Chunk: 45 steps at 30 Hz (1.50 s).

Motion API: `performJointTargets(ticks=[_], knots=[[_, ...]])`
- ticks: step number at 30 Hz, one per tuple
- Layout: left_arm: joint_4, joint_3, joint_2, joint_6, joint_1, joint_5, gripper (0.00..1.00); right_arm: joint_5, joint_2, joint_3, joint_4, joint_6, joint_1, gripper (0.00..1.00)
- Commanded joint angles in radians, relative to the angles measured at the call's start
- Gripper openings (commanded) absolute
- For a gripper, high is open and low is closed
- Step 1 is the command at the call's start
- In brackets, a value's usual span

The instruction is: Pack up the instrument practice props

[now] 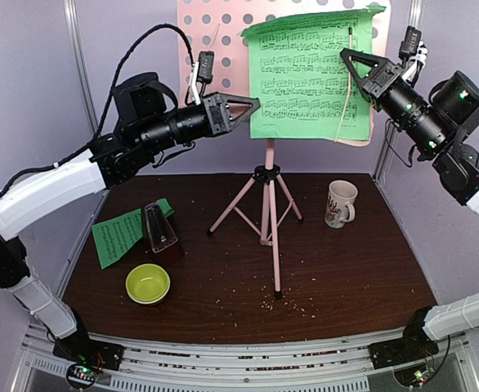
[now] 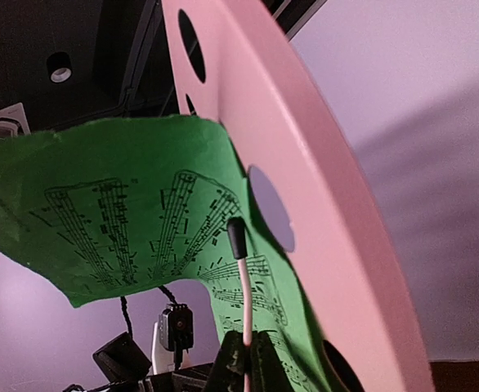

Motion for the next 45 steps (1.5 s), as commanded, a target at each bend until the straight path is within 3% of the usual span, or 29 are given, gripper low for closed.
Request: performJointTargets(ticks=[1,12,21,26,32,37,45], knots=[[0.048,-0.062,-0.099,0.035,0.008,-0.071,0.0,0.04,-0.033,-0.023,0.043,0.009,0.008,0.0],[0.05,-0.191,-0.27,0.064,0.102,-0.108,0.0,0.065,-0.031,-0.042,0.044,0.017,0.007,0.0],[0.041,-0.23,-0.358,0.045,0.239,-0.012,0.0,0.069,-0.027,-0.042,0.04,0.018,0.007,0.0],[0.016,-0.22,-0.396,0.039,0.294,0.036,0.0,0.066,-0.04,-0.055,0.05,0.02,0.007,0.08],[-0.07,-0.198,-0.456,0.105,0.337,0.071,0.0,0.028,-0.07,-0.052,0.037,0.02,0.007,0.37],[-0.249,-0.151,-0.484,0.2,0.363,0.098,0.0,0.005,-0.116,-0.064,0.004,-0.006,0.008,0.57],[-0.501,-0.117,-0.565,0.378,0.367,-0.139,0.0,-0.01,-0.189,-0.076,-0.062,-0.057,0.007,0.82]])
